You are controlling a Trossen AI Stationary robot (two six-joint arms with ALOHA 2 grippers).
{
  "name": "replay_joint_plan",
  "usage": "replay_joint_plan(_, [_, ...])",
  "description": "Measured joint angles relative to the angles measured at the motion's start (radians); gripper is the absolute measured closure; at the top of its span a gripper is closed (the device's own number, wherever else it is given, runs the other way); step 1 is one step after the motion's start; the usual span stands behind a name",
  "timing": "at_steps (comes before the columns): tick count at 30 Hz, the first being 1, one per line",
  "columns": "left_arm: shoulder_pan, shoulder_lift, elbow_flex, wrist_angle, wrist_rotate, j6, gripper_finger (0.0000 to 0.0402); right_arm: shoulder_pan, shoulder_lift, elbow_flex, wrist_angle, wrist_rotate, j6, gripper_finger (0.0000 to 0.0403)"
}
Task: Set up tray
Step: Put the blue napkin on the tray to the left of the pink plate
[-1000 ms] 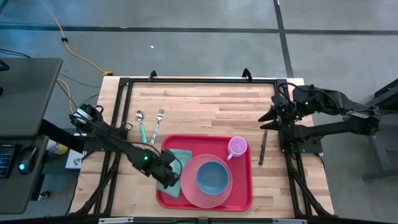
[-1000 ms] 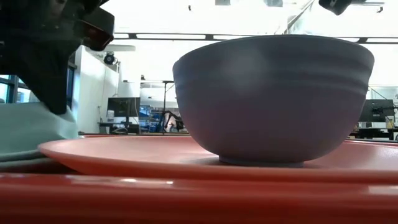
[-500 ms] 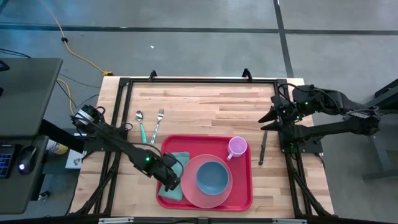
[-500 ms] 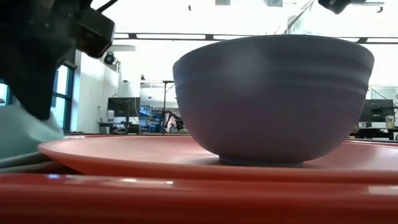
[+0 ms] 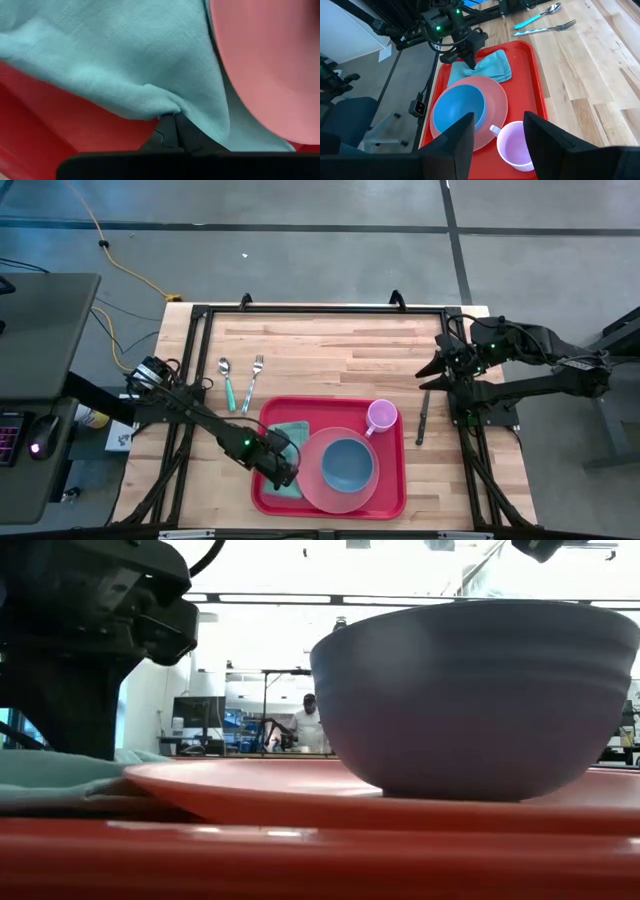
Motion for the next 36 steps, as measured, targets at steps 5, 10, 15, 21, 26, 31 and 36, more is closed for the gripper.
replay_joint_plan(5, [0.000,-0.002,0.000,-0.003,0.008,0.002,0.0378,0.000,0.000,0.000,0.000,-0.001,0.000,0.0254])
replay_joint_plan(10, [0.000,-0.002,-0.001,0.054,-0.005,0.026,0.0393,0.000,0.000,0.000,0.000,-0.001,0.000,0.0254])
replay_joint_plan(15, [0.036,-0.002,0.001,0.072,-0.023,0.072,0.0387,0.000,0.000,0.000,0.000,-0.001,0.000,0.0254])
replay_joint_plan(21, [0.081,-0.002,0.023,0.086,-0.014,0.155,0.0392,0.000,0.000,0.000,0.000,-0.002,0.000,0.0254])
replay_joint_plan(26, [0.081,-0.002,0.035,0.074,-0.009,0.167,0.0395,0.000,0.000,0.000,0.000,-0.006,0.000,0.0254])
replay_joint_plan(31, [0.047,-0.002,0.035,0.035,0.001,0.143,0.0395,0.000,0.000,0.000,0.000,-0.008,0.000,0.0254])
replay_joint_plan(36, [-0.009,-0.002,0.035,-0.054,0.002,0.033,0.0395,0.000,0.000,0.000,0.000,-0.011,0.000,0.0254])
